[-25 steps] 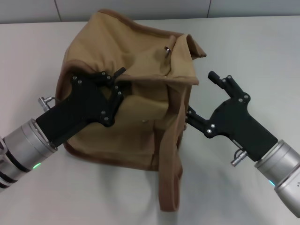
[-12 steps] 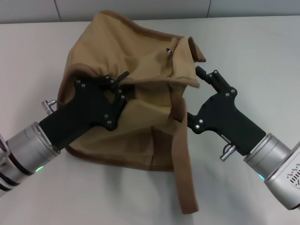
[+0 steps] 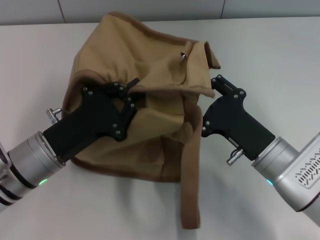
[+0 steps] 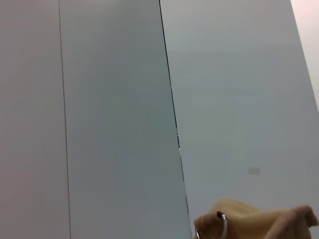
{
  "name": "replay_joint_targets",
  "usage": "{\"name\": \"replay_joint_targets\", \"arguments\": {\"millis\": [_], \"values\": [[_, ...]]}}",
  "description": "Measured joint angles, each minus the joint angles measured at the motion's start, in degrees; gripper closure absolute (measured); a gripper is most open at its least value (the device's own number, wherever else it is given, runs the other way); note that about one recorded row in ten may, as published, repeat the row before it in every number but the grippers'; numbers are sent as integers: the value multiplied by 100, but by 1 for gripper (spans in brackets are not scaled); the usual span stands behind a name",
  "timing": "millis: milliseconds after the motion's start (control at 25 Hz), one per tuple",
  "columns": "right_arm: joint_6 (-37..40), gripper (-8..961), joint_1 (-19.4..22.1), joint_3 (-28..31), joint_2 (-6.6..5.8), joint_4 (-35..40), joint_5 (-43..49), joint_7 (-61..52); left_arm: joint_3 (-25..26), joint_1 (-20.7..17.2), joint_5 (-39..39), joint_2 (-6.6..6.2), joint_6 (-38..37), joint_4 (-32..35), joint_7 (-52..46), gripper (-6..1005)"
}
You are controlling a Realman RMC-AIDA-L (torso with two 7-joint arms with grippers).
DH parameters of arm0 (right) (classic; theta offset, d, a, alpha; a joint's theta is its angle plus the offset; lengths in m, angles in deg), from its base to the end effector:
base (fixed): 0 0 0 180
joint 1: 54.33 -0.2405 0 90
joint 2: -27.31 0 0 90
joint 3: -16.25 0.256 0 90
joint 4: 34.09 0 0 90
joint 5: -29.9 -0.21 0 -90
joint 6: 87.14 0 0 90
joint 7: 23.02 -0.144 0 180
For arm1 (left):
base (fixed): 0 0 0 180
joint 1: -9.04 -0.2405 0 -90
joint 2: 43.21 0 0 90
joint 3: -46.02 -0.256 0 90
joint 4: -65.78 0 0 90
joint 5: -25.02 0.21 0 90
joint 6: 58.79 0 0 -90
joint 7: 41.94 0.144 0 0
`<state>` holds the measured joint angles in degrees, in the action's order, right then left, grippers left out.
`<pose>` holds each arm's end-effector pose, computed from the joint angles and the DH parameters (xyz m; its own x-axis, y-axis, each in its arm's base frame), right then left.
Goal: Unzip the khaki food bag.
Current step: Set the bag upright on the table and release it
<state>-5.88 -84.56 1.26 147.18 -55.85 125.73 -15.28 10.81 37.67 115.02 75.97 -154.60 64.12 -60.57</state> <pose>0.2362 0.2662 -0.1066 0.7402 0.2120 -0.6380 -0.3831 -0.6468 -0.6594 -0.2540 0.2683 -0.0557 0.6284 -0.2046 0.7505 0.3127 -0.8170 -0.4846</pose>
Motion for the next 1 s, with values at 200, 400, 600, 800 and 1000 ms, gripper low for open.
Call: {"name": "replay_joint_targets", "arguments": {"millis": [200,400,600,800,1000], "values": [[-69,327,-17,37,0,-46,0,-7,-4,1,1,0,-8,-53,39,901],[-72,354,-19,48,0,-54,0,-9,-4,-6,5,0,-14,-65,81,897],[-47,561,-7,9,0,-58,3,-10,-3,6,6,0,-3,-72,131,893],[-40,697,22,63,0,-56,238,-10,-3,6,5,0,19,-76,132,889],[-35,752,31,66,0,-56,282,-10,5,4,5,0,28,-73,132,885]]}}
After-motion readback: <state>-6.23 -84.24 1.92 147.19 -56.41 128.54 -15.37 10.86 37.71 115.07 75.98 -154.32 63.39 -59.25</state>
